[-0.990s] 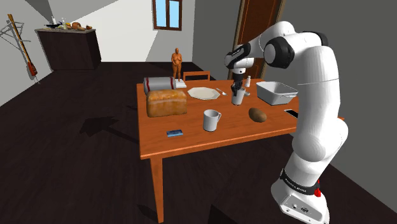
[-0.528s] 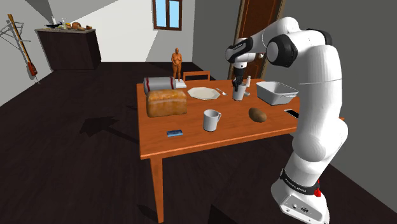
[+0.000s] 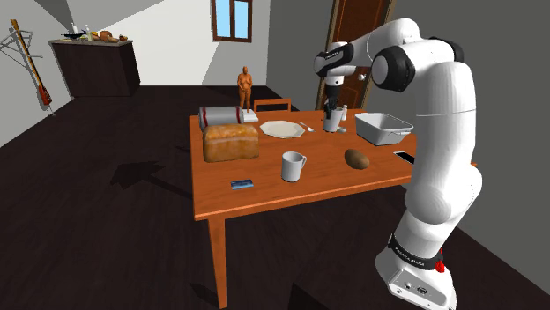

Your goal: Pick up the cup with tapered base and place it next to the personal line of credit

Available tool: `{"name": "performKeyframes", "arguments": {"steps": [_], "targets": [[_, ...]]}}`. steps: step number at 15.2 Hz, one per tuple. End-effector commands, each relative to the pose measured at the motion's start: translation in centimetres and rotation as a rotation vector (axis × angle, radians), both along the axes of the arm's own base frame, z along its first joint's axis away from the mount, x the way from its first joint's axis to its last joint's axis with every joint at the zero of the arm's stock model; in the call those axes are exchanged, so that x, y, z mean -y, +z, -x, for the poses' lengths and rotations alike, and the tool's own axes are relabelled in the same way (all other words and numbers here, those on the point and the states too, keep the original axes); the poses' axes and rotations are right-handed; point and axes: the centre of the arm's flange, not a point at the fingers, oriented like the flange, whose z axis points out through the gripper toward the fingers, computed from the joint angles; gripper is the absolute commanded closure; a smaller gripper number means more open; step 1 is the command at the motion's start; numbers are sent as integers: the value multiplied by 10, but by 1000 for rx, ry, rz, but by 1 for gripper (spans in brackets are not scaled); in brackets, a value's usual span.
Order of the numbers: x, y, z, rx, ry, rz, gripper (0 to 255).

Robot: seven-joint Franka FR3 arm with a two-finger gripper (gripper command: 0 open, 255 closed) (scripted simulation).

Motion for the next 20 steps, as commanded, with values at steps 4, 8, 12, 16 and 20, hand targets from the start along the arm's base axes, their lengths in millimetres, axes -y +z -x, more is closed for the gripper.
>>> {"name": "performKeyframes", "arguments": {"steps": [4,8,12,16,20], "targets": [[-1,27,1,0,0,0,255],[-1,48,1,0,0,0,255],[-1,69,1,0,0,0,255],[-1,90,1,0,0,0,255],[-1,108,1,0,0,0,255]]}}
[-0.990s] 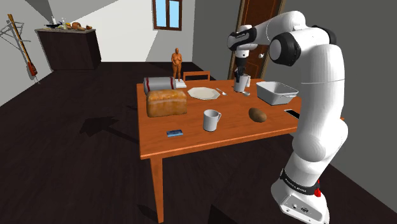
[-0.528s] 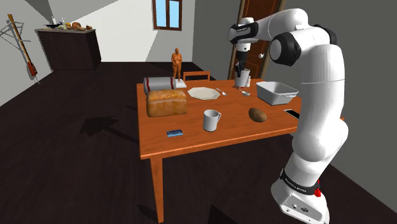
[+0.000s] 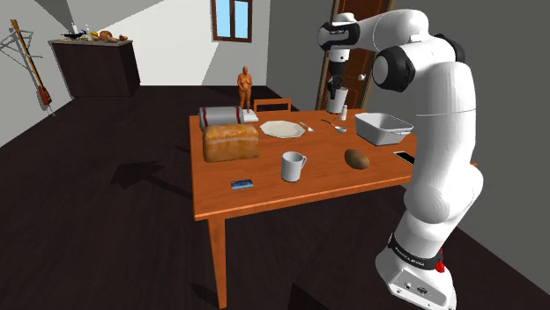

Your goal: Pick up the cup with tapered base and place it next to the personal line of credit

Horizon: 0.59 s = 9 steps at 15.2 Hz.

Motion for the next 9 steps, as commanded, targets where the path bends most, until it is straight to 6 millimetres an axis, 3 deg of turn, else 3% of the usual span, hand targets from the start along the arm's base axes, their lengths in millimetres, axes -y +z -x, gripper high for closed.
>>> {"name": "performKeyframes", "arguments": {"steps": [1,9], "targets": [[-12,4,-4,0,0,0,255],[-112,5,-40,0,0,0,255]]}}
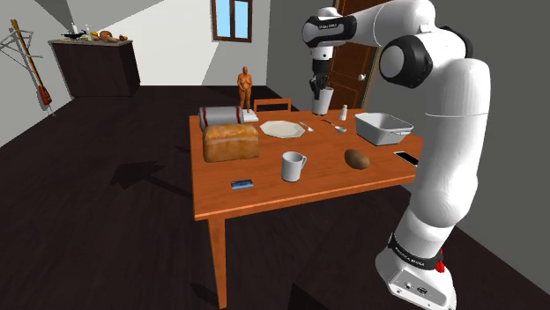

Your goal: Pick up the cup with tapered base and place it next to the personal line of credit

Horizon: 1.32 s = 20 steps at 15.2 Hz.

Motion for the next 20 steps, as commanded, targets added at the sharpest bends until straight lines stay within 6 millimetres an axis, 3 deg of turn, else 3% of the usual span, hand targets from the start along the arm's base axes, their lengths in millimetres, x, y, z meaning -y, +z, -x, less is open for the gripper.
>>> {"name": "performKeyframes", "arguments": {"steps": [1,19,20], "targets": [[-24,-2,-8,0,-1,1,255],[-247,-1,-89,0,-1,1,255],[-247,-6,-89,0,-1,1,255]]}}
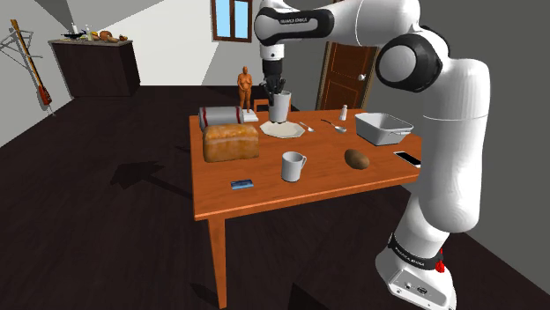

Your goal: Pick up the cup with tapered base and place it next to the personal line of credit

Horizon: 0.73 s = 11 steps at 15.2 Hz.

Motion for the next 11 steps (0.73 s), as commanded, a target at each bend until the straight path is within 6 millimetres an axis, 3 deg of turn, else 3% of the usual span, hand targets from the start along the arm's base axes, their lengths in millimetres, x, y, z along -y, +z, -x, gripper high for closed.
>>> {"name": "performKeyframes", "arguments": {"steps": [1,11], "targets": [[-7,-8,-2,1,-1,0,255],[-7,-61,-2,1,-1,0,255]]}}
